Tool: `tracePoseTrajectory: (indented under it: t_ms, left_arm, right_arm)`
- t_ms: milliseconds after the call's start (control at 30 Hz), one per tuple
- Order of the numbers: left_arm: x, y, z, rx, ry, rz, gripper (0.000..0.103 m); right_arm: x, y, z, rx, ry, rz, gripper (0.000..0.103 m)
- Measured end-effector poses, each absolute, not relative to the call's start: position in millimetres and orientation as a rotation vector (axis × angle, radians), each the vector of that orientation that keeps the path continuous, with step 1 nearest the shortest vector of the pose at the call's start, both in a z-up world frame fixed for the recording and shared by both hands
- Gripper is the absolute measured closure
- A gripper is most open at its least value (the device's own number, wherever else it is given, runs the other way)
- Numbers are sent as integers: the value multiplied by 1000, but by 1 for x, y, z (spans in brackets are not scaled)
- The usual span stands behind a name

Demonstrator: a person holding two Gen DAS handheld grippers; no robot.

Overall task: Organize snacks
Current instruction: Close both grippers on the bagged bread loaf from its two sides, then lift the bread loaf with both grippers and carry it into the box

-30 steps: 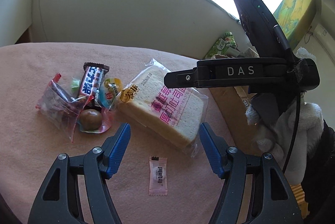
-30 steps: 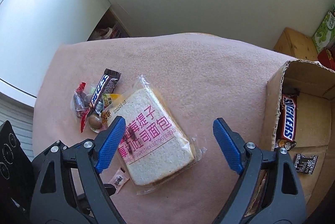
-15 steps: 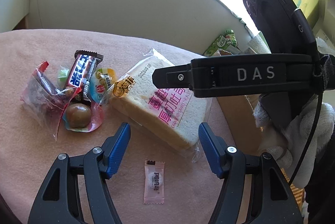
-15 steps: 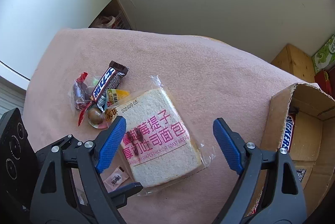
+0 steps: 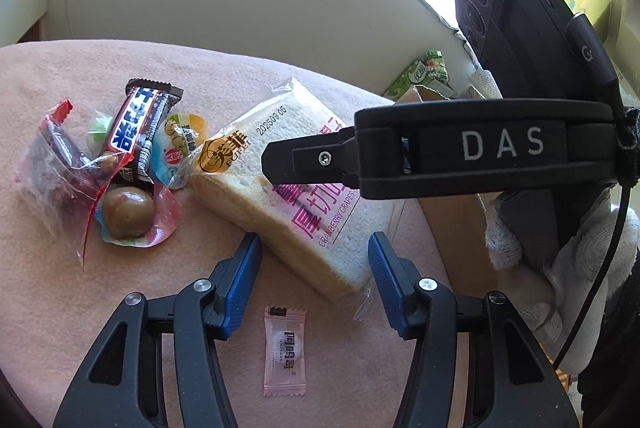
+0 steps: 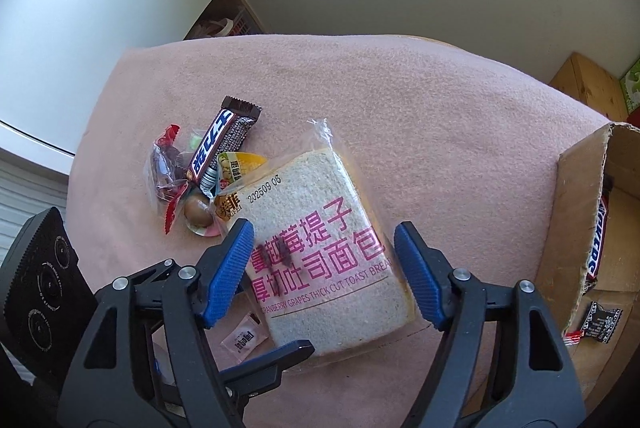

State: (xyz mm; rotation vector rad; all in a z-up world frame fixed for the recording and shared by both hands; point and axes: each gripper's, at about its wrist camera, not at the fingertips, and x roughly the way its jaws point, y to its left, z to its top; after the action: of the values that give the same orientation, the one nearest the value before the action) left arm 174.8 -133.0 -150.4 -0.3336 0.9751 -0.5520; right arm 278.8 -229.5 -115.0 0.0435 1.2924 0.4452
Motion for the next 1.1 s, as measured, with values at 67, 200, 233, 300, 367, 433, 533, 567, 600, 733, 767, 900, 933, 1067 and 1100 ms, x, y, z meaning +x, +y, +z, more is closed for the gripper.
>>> tracePoseTrajectory:
  t_ms: [67,200,233,300,367,433,533,567,600,733,767,900,933,1067,1100]
  left_arm:
    - [174,-136,-152,-339,973,-546,48]
    - [173,-135,-153,-348,966,-532,48]
    - [171,-134,-152,-351,964,-527,48]
    - [168,-134,-152,-344,957,-518,48]
    - [164,-135,-151,-324,948,-510,49]
    - [162,-134,-146,-312,941,-505,49]
    - [158,-134,-130,-294,926,-500,49]
    - [161,-132,-122,-290,921,-498,49]
    - [159,-132,-120,-286,916,-497,49]
    - [153,-128,-110,-276,892,-495,49]
    - [152,-128,-108,-274,886,-497,49]
    - [145,-129,-97,-262,862,-511,50]
    - [143,-131,-94,-259,855,-514,50]
    - [139,-140,-82,-229,819,-528,50]
    - [138,-143,-79,-219,811,-530,50]
  right_arm:
    - [274,-234,-114,52,1293,446,28]
    - [263,-237,-113,57,1299,451,30]
    - [261,-238,-113,62,1298,452,32]
    - [257,-240,-113,78,1295,454,37]
    - [252,-243,-112,91,1290,454,42]
    - [248,-244,-110,99,1283,453,44]
    - [242,-245,-106,108,1271,455,44]
    - [241,-244,-106,111,1267,456,44]
    - [239,-244,-104,112,1261,458,44]
    - [229,-244,-97,118,1239,466,44]
    - [225,-248,-94,122,1233,468,44]
    - [219,-252,-83,132,1206,471,44]
    - [217,-254,-81,137,1199,471,44]
    - [212,-264,-67,158,1170,472,44]
    - [210,-268,-64,166,1162,473,44]
